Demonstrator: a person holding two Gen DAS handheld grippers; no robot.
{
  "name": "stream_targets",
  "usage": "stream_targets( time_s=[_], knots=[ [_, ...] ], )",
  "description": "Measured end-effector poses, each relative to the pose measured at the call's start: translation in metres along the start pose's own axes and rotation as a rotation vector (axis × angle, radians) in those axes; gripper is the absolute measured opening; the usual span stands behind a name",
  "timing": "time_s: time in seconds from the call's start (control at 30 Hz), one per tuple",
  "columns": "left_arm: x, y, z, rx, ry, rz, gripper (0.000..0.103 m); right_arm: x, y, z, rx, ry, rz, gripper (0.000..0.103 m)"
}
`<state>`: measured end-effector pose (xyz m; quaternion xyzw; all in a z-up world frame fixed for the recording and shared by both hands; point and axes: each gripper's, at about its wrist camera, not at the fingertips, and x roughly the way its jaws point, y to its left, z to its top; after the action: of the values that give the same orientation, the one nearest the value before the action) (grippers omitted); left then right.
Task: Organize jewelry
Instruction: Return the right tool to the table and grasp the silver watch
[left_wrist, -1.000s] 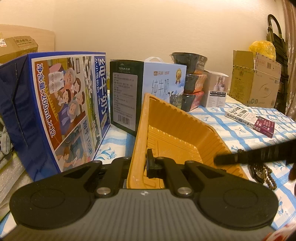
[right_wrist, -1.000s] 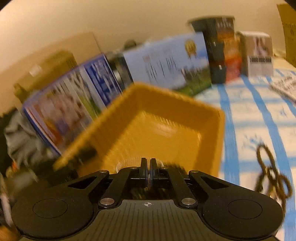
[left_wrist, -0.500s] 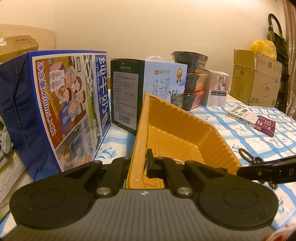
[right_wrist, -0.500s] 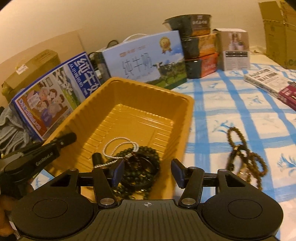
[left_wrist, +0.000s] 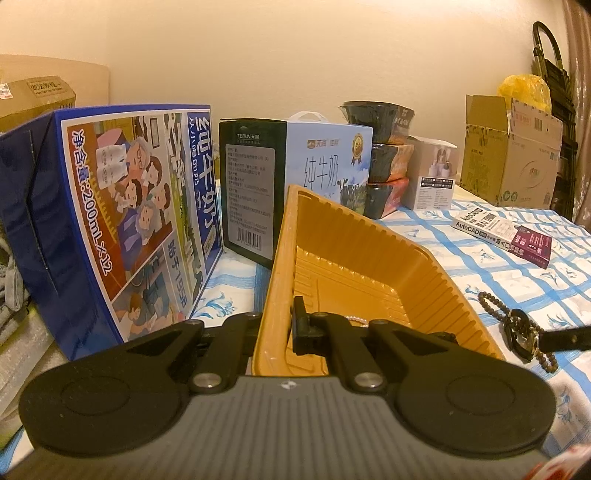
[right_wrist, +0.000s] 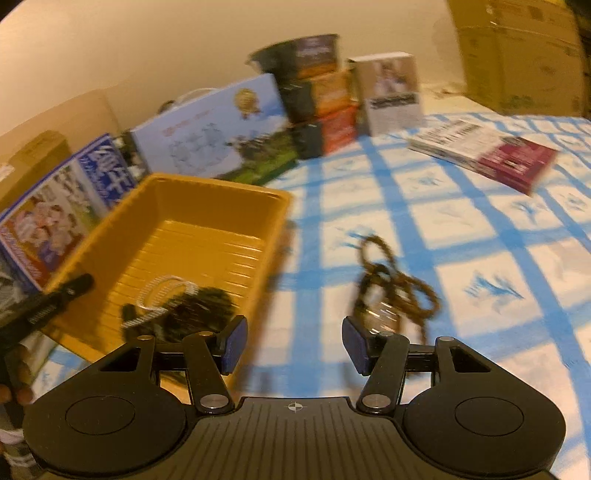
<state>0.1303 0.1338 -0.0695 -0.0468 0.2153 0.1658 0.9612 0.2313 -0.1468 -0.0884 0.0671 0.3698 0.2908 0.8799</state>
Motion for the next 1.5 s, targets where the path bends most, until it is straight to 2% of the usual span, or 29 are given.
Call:
stream_targets(
  time_s=[0.27, 0.47, 0.8, 1.0, 1.13, 1.23, 1.5],
  knots=[
    [0.000, 0.000, -0.001, 0.000, 0.001, 0.001, 0.004, -0.002, -0.031, -0.018, 0.040, 0.021, -0.088, 0.057],
    [0.000, 0.000, -0.001, 0.000, 0.001, 0.002, 0.004, 0.010, -0.031, -0.011, -0.006, -0.027, -0.114, 0.057],
    [0.000, 0.001, -0.002, 0.001, 0.002, 0.000, 0.004, 0.045, -0.013, -0.012, -0.161, -0.041, -0.172, 0.056],
    [0.000, 0.001, -0.002, 0.001, 0.002, 0.000, 0.004, 0.062, -0.005, -0.016, -0.256, -0.049, -0.243, 0.044],
    [0.000, 0.001, -0.002, 0.001, 0.003, 0.000, 0.004, 0.069, -0.009, -0.017, -0.259, -0.038, -0.259, 0.038],
    [0.001, 0.001, -0.002, 0.001, 0.003, -0.001, 0.004, 0.070, -0.010, -0.017, -0.292, -0.035, -0.255, 0.029],
    [0.001, 0.001, -0.002, 0.001, 0.003, -0.001, 0.004, 0.055, -0.011, -0.015, -0.238, -0.016, -0.191, 0.028]
  ],
)
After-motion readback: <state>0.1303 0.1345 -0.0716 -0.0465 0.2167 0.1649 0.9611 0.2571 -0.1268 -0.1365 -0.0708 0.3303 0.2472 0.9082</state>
